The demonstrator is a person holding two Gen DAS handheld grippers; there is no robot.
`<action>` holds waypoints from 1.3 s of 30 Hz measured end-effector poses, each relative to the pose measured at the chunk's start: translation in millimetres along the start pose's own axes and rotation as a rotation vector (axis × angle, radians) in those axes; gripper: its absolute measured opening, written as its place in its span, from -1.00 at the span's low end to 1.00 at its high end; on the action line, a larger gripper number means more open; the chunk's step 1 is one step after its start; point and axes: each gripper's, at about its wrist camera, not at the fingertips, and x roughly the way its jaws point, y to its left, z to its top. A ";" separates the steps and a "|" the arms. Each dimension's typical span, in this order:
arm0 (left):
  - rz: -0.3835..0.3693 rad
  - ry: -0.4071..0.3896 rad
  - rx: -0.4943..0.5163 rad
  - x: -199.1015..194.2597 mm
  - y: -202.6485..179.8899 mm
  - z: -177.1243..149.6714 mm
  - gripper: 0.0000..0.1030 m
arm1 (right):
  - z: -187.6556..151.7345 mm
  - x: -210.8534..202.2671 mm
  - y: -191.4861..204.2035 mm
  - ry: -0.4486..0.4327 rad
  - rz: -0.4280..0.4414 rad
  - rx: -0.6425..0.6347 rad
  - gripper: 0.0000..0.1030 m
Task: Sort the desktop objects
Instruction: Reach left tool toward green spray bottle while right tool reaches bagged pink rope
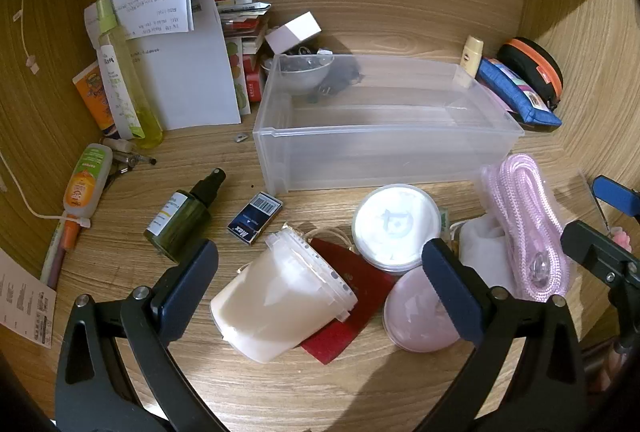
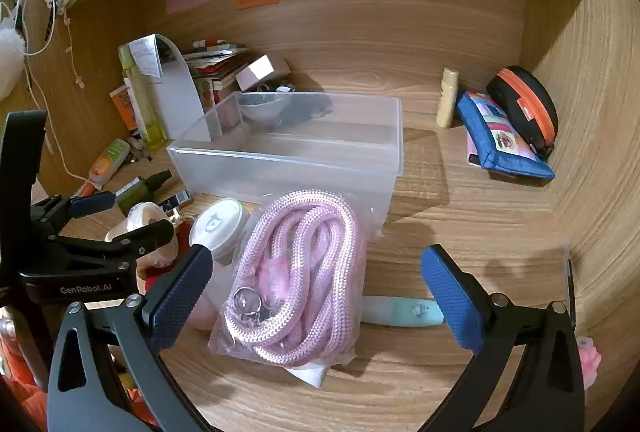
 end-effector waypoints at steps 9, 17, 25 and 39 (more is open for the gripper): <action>-0.008 0.002 0.001 -1.1 -1.1 -0.8 1.00 | -2.3 0.9 5.5 0.013 0.001 -0.018 1.00; -0.007 0.000 0.002 -1.7 -2.9 -1.3 1.00 | -2.0 -0.3 6.8 0.011 -0.004 -0.021 1.00; -0.004 0.002 0.005 -1.5 -3.9 -2.2 1.00 | -2.1 0.6 5.7 0.016 0.000 -0.018 1.00; -0.015 0.008 -0.015 3.1 6.7 3.3 1.00 | 0.4 3.5 7.2 0.009 -0.061 -0.054 1.00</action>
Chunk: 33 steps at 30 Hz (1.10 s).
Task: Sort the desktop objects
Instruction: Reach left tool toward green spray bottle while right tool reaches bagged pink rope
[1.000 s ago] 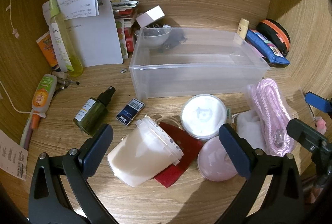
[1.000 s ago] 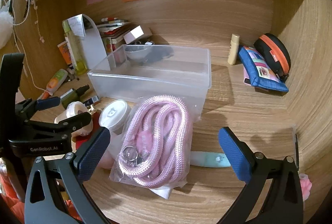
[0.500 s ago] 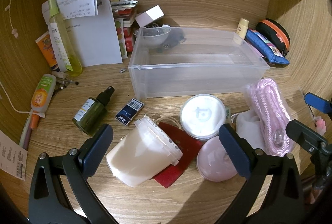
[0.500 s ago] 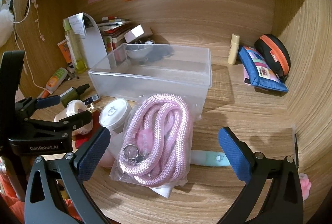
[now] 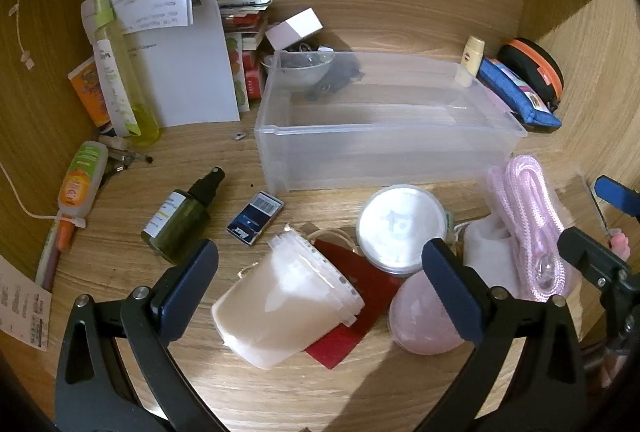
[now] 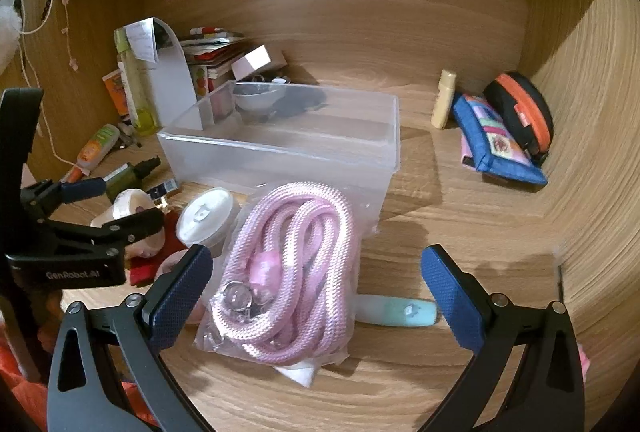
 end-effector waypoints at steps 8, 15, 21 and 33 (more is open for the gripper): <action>-0.038 -0.036 -0.038 -9.5 31.8 14.4 1.00 | 3.7 0.3 -11.2 -0.005 0.006 0.020 1.00; -0.036 0.000 -0.080 -2.7 82.8 33.3 1.00 | 6.0 12.8 -23.4 0.059 0.094 0.076 1.00; -0.042 0.134 -0.080 25.8 115.4 42.8 1.00 | 17.2 25.7 -28.2 0.138 0.151 0.087 1.00; -0.110 0.290 -0.047 72.5 123.1 30.4 1.00 | 33.2 54.0 -8.4 0.297 0.174 0.027 1.00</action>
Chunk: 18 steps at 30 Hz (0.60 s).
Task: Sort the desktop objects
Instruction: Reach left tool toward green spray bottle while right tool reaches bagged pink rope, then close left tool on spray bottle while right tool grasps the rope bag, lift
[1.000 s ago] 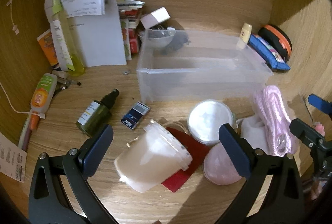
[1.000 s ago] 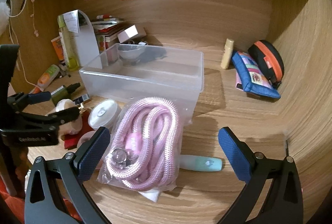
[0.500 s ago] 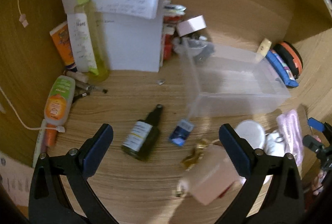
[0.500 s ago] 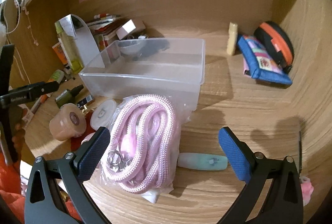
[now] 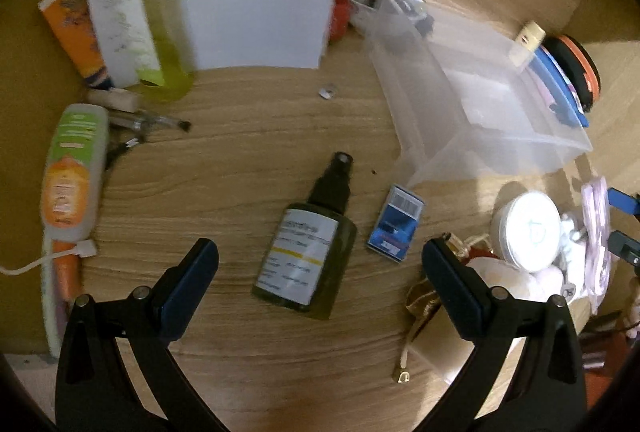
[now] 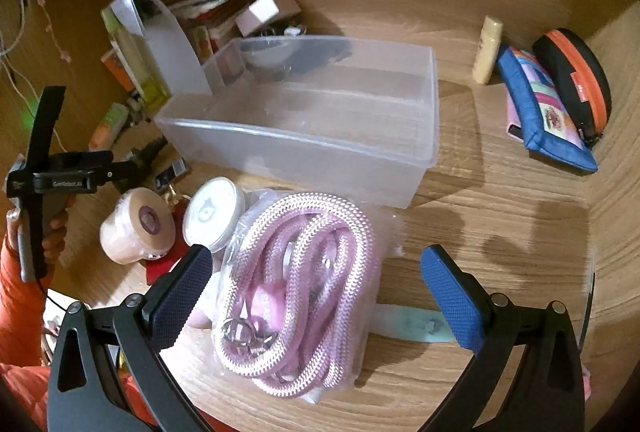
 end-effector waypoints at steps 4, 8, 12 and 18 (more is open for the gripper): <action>0.036 -0.016 0.050 6.4 -6.5 -1.8 1.00 | 1.6 13.0 3.4 0.057 0.000 0.008 1.00; 0.023 -0.032 0.060 8.0 -7.8 -2.1 0.72 | 1.0 20.0 3.3 0.088 0.017 0.018 1.00; 0.017 -0.015 0.069 13.7 -6.2 0.8 0.54 | -0.2 21.3 9.5 0.075 0.042 -0.010 1.00; 0.012 -0.008 0.056 21.8 -0.7 1.4 0.19 | 1.7 22.2 15.5 0.068 0.026 -0.069 0.69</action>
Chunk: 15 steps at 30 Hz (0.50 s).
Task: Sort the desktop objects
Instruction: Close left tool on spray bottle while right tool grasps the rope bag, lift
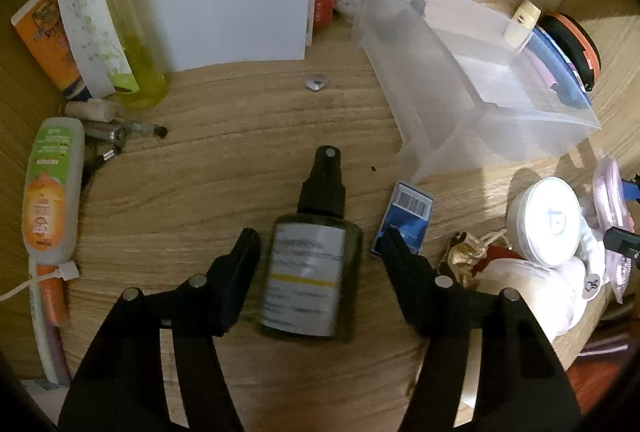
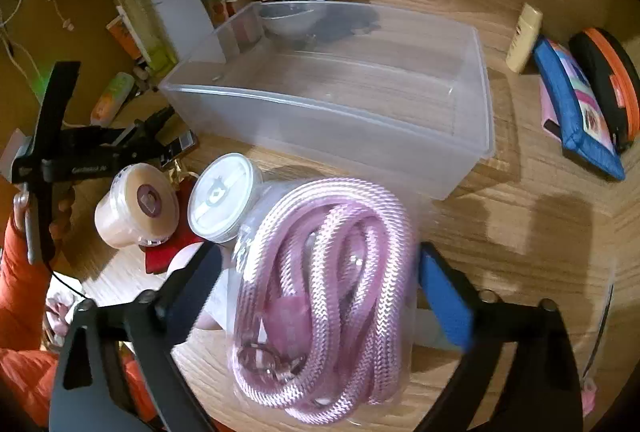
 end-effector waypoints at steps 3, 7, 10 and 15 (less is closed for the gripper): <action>-0.019 -0.009 -0.013 0.0 0.4 -1.1 -0.11 | 0.1 3.9 1.0 0.000 -0.013 -0.018 0.51; -0.015 -0.021 -0.015 -2.0 0.4 -5.0 -0.20 | -0.9 5.5 4.2 -0.011 -0.016 -0.050 0.33; -0.003 -0.035 -0.021 -6.5 1.5 -7.5 -0.20 | -1.2 1.9 6.5 -0.033 -0.019 -0.066 0.27; 0.025 -0.106 -0.027 -28.6 -6.6 -10.7 -0.20 | -2.5 -13.1 8.5 -0.081 -0.008 -0.072 0.26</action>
